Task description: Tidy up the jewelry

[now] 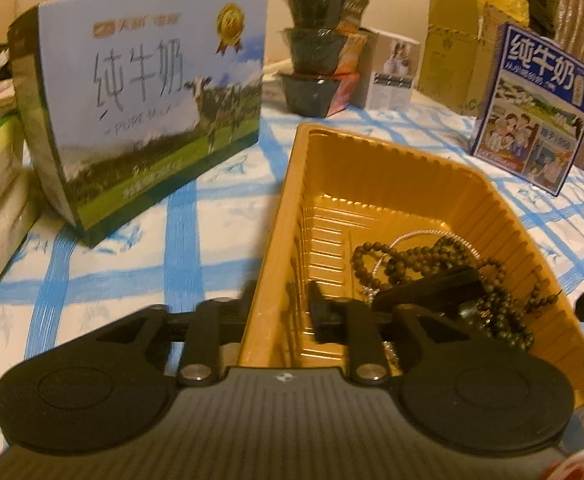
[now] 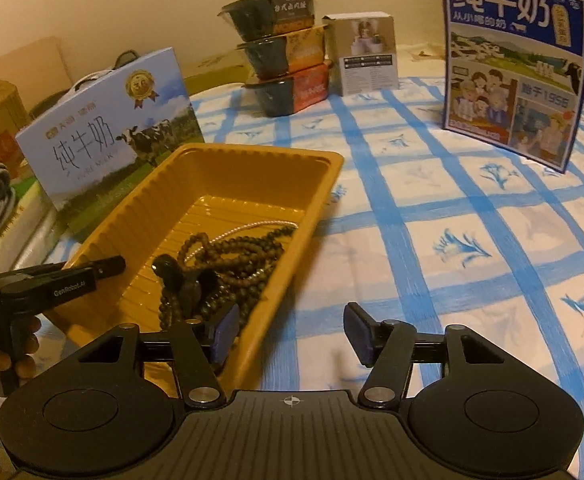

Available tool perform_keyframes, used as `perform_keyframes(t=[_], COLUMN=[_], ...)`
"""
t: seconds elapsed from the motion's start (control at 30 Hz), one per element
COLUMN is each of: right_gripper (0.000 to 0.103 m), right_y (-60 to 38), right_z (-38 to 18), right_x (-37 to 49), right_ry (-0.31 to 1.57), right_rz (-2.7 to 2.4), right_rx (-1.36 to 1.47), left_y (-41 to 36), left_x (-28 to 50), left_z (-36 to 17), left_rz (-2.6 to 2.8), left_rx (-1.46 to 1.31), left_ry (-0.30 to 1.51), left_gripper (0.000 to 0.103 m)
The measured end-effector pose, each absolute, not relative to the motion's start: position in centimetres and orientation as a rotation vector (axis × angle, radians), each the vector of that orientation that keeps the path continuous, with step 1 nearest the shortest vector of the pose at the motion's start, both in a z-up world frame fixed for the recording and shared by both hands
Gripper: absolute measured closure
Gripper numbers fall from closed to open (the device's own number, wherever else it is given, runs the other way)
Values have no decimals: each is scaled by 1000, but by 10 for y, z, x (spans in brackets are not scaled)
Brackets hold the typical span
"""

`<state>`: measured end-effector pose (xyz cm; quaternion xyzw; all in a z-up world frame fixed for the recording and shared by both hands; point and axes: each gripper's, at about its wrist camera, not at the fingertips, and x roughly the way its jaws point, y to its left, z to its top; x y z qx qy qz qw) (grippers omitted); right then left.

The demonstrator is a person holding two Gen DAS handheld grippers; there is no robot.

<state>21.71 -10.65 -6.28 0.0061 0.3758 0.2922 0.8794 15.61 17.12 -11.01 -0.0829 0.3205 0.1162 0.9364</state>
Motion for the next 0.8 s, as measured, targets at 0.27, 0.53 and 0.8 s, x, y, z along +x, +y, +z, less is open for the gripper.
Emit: perform_keyframes(t=[0.27, 0.53, 0.8], right_gripper=[40, 40, 40], right_y=[-116, -138, -157], right_z=[-64, -54, -39], right_x=[197, 172, 142], right_ry=[748, 735, 738], right_rz=[563, 505, 487], right_rx=[10, 56, 66], left_y=[176, 146, 91], left_x=[135, 103, 71], left_z=[-98, -51, -26], left_rz=[274, 296, 233], left_rx=[-164, 5, 78], left_ry=[648, 581, 589], left_gripper=[43, 18, 8])
